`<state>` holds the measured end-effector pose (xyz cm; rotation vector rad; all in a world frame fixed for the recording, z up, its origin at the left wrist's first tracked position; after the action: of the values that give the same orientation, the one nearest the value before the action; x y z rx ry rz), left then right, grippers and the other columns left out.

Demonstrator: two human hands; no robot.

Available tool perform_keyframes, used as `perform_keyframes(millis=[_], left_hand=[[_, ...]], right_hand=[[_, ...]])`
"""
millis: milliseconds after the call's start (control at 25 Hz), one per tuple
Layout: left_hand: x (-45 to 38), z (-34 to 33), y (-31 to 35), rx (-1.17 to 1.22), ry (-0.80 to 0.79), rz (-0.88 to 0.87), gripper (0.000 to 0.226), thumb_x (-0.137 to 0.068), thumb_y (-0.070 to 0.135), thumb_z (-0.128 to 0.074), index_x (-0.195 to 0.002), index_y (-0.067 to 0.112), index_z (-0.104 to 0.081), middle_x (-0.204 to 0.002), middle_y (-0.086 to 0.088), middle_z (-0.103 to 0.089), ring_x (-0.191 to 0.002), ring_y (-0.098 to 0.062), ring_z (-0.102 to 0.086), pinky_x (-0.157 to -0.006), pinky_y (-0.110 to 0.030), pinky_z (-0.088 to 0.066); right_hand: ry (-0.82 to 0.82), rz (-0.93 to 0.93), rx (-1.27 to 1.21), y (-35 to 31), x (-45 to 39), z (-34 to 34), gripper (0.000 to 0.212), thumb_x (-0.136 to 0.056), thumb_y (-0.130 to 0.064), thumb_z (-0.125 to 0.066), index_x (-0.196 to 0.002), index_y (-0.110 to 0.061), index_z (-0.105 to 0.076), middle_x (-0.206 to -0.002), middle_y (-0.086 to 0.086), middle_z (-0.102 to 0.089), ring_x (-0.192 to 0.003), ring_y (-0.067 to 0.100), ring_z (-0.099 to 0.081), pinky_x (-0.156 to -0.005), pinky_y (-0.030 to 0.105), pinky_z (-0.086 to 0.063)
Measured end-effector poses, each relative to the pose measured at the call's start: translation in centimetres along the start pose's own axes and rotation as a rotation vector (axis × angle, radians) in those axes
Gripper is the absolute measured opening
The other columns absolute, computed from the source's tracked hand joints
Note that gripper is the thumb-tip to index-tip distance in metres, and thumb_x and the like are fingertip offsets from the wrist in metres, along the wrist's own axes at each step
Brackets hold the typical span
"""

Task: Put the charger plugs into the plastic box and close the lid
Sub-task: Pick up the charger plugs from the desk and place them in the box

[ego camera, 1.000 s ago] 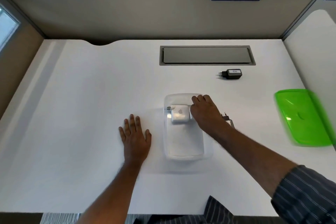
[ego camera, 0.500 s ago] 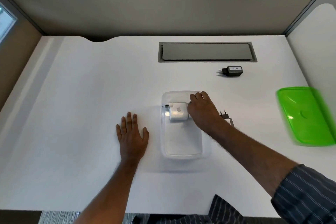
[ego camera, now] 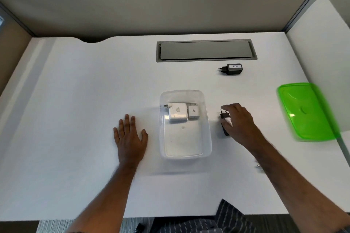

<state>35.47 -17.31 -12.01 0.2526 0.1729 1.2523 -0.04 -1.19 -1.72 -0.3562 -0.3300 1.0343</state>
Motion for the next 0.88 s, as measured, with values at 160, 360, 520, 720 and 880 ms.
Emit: perform_keyframes(millis=[160, 360, 520, 720, 880], left_hand=[[0.0, 0.0, 0.0, -0.001, -0.005, 0.006, 0.072, -0.096, 0.048, -0.035, -0.161, 0.017, -0.023, -0.171, -0.007, -0.021, -0.159, -0.030, -0.015, -0.129, -0.054, -0.010], [0.0, 0.2, 0.2, 0.008, -0.003, 0.009, 0.072, -0.096, 0.047, -0.036, -0.160, 0.016, -0.025, -0.171, -0.007, -0.021, -0.158, -0.030, -0.016, -0.129, -0.054, -0.010], [0.0, 0.3, 0.2, 0.010, -0.009, 0.012, 0.073, -0.096, 0.048, -0.035, -0.160, 0.016, -0.025, -0.171, -0.007, -0.021, -0.158, -0.031, -0.016, -0.129, -0.054, -0.010], [0.1, 0.3, 0.3, 0.016, -0.004, 0.017, 0.073, -0.095, 0.048, -0.035, -0.160, 0.016, -0.026, -0.171, -0.007, -0.022, -0.158, -0.031, -0.016, -0.129, -0.054, -0.010], [0.1, 0.3, 0.2, 0.022, -0.002, 0.019, 0.073, -0.095, 0.049, -0.035, -0.160, 0.017, -0.026, -0.171, -0.007, -0.022, -0.159, -0.030, -0.016, -0.129, -0.052, -0.009]], right_hand=[[-0.148, -0.177, -0.040, 2.5, 1.7, -1.5, 0.059, -0.085, -0.036, -0.074, -0.137, -0.029, -0.048, -0.129, 0.006, -0.050, -0.119, 0.033, -0.049, -0.092, 0.044, -0.046], [-0.128, -0.206, -0.067, 2.5, 2.3, -2.7, 0.059, -0.087, -0.037, -0.071, -0.138, -0.031, -0.042, -0.123, 0.008, -0.050, -0.115, 0.035, -0.052, -0.083, 0.043, -0.050], [-0.111, -0.204, -0.045, 2.2, 2.0, -2.9, 0.056, -0.088, -0.029, -0.070, -0.137, -0.025, -0.044, -0.121, 0.012, -0.052, -0.113, 0.039, -0.053, -0.085, 0.046, -0.051], [-0.095, -0.191, -0.059, 2.2, 2.1, -2.7, 0.055, -0.087, -0.025, -0.070, -0.136, -0.023, -0.046, -0.121, 0.010, -0.053, -0.112, 0.037, -0.053, -0.084, 0.046, -0.051], [-0.048, -0.169, -0.142, 1.9, 2.5, -2.0, 0.052, -0.085, -0.022, -0.070, -0.132, -0.024, -0.048, -0.119, 0.008, -0.053, -0.110, 0.034, -0.054, -0.082, 0.044, -0.051]])
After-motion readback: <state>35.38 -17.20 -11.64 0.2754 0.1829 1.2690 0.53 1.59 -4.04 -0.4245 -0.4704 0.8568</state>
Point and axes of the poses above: each hand's wrist, its own x-axis away from the middle knuckle, its own z-axis out of the back of the hand, y = z × x, the point moved 3 cm from there along -x, towards the middle knuckle
